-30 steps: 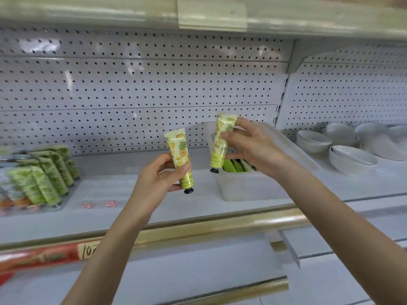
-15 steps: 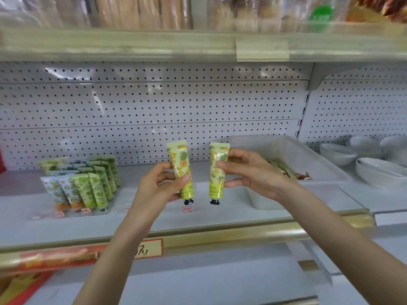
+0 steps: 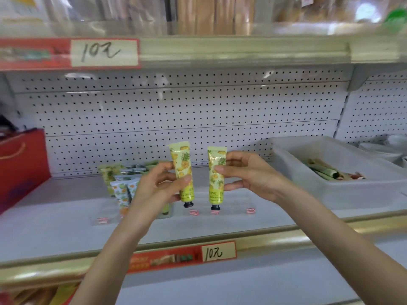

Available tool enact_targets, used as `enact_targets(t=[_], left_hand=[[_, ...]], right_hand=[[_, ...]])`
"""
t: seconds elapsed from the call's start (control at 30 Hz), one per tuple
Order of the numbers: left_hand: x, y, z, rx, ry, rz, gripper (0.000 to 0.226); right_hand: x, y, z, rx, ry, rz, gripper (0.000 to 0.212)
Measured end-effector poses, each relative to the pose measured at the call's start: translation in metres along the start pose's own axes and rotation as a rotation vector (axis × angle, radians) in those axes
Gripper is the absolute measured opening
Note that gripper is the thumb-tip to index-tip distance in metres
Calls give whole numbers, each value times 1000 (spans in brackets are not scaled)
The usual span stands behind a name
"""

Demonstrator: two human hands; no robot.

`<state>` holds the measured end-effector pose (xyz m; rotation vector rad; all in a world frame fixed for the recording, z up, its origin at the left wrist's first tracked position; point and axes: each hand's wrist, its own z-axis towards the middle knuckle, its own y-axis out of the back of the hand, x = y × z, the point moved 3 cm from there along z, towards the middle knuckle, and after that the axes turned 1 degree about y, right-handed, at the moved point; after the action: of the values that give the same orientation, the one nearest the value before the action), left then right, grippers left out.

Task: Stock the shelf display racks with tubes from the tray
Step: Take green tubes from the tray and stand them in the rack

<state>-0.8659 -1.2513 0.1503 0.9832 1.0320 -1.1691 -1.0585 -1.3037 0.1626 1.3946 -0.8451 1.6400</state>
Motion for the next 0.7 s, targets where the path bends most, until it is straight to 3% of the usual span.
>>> enact_targets(t=[0.33,0.7], left_hand=[[4,62,11,-56,-54,-12,18],[13,132,25,-307,-60,-37,21]], right_hand=[[-5,-48,31,3,-2,25,23],[13,-51,80,-21,75,113,10]])
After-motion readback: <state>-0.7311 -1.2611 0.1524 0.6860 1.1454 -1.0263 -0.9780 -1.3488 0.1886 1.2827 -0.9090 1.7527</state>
